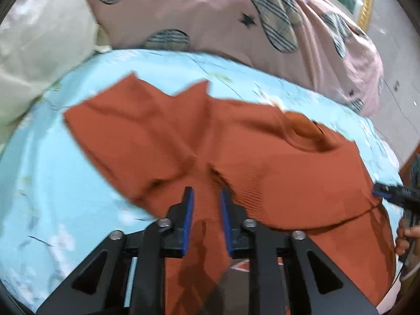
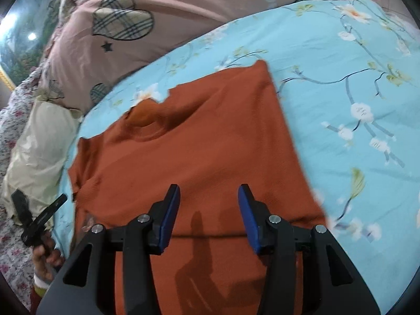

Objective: Fold small clothes

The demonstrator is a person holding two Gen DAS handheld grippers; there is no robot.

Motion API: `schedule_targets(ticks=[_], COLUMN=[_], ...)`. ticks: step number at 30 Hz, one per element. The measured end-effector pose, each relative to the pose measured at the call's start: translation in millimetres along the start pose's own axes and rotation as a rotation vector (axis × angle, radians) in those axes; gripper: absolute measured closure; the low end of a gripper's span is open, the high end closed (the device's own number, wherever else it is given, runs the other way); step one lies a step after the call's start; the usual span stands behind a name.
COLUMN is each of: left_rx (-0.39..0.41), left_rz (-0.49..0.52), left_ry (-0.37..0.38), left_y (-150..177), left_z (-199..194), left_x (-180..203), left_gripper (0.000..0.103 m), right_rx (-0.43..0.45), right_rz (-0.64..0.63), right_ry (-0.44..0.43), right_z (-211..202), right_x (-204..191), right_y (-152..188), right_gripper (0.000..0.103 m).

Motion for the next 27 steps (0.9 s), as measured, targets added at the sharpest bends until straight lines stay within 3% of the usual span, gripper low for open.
schedule_targets(ticks=[4,6,13,14,15,16,17,18,22,27], left_rx=[0.015,0.010,-0.049,-0.055,-0.056,-0.064,-0.078,-0.083,-0.028,-0.002], left_rz=[-0.022,0.002,0.063,0.063,0.064,0.054,0.034,0.007,-0.015,-0.009], left_ry=[-0.013,-0.009,-0.138,-0.153,-0.156,-0.140,-0.101,-0.066,-0.037,0.103], left_y=[-18.5,-22.3,-19.4,-20.3,-21.5,-23.6,-25.1,-27.1,-32.1,-26.0], left_z=[-3.1,3.1,48.9,54.3,56.6,58.7,59.4,57.7,35.3,-6.7], left_x=[-13.3,-8.8,-18.2,-21.3,-22.7,-23.9,-24.1,-24.8,-19.2,25.1], left_gripper=[0.057,0.040,0.040,0.044,0.060,0.070,0.090,0.099,0.100,0.100], right_rx=[-0.015,-0.024,-0.038,-0.039,-0.040,-0.041,-0.042,-0.042,-0.038,-0.013], right_rz=[0.005,0.008,0.012,0.014,0.016,0.015,0.014,0.013,-0.008,-0.004], right_ry=[-0.062,-0.089,-0.115,-0.117,-0.120,-0.124,-0.127,-0.129,-0.151,-0.160], right_z=[8.6,12.5,15.8,16.4,17.4,18.1,18.2,18.3,15.2,5.2], right_x=[-28.1,-36.2,-45.9,-46.1,-47.0,-48.5,-49.9,-51.9,-59.5,-60.2], right_y=[6.9,7.7,9.3,10.0,10.7,11.7,12.9,14.0,16.6,17.5], right_gripper=[0.055,0.055,0.055,0.055,0.055,0.055,0.055,0.055,0.055,0.055])
Point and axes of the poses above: each gripper's, at about its wrist camera, not at the fingertips, and z roughly the way its jaws point, x to its right, y to its underside, the point moved 6 cm from there along z, roughly the way its jaws point, and after that the axes turned 12 degrees about -z, right-handed, at the moved point
